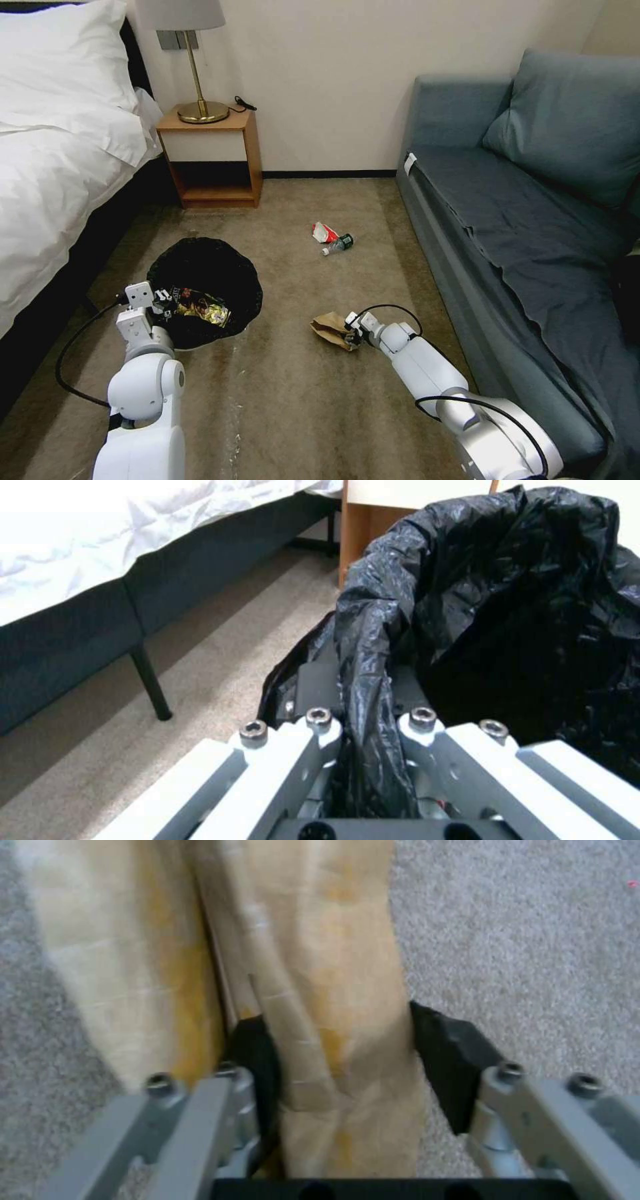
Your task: Pick up the trash bin, then pick up the garbage on the floor and place it into the trash bin.
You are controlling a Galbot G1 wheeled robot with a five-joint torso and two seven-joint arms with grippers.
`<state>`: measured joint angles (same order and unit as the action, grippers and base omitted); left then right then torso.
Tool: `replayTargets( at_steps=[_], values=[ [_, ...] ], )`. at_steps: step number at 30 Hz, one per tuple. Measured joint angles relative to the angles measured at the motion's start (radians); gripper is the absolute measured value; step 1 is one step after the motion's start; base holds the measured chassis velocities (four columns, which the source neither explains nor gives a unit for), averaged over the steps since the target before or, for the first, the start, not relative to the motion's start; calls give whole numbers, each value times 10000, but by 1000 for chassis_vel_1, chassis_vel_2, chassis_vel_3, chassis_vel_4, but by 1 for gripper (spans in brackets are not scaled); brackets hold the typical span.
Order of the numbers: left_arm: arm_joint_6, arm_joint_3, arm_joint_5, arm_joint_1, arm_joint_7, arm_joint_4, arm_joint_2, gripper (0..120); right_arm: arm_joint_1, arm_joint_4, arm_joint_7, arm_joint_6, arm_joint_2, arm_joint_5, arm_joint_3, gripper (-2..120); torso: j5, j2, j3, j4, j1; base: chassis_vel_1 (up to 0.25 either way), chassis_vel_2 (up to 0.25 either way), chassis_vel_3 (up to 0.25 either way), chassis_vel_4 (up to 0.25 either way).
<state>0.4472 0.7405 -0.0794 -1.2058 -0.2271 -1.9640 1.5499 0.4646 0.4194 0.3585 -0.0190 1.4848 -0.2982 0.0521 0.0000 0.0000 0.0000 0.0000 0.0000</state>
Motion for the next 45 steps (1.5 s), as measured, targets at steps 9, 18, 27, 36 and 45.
replayTargets(
  at_steps=[9, 18, 27, 36, 45],
  values=[
    [-14, -32, -5, 64, -8, 156, 11, 4, -12, -17, -74, 19, 32, 63, 46, 12, 0, 0, 0, 0, 0, 0, 0, 0, 0],
    [-29, -62, -8, 130, -6, 208, 17, 4, 51, 196, -100, 31, 22, 227, -31, 0, 0, 0, 0, 0, 0, 0, 0, 0, 0],
    [-64, -55, 2, 144, -7, 340, 29, 4, 164, 806, -337, 64, -82, 844, -134, 0, 0, -2, 0, 0, 0, 0, 0, 0, 0],
    [-87, -155, 6, 192, -7, 460, 31, 4, 95, 3062, -1457, 368, -315, 3552, -437, 0, -1, -2, 0, -1, 0, 0, 0, 0, 0],
    [-83, -238, 38, 243, -2, 470, 53, 4, -433, 3693, -2115, 1610, 268, 4197, -1167, 0, -1, -2, 1, 0, 0, 0, 0, 0, 0]
  ],
)
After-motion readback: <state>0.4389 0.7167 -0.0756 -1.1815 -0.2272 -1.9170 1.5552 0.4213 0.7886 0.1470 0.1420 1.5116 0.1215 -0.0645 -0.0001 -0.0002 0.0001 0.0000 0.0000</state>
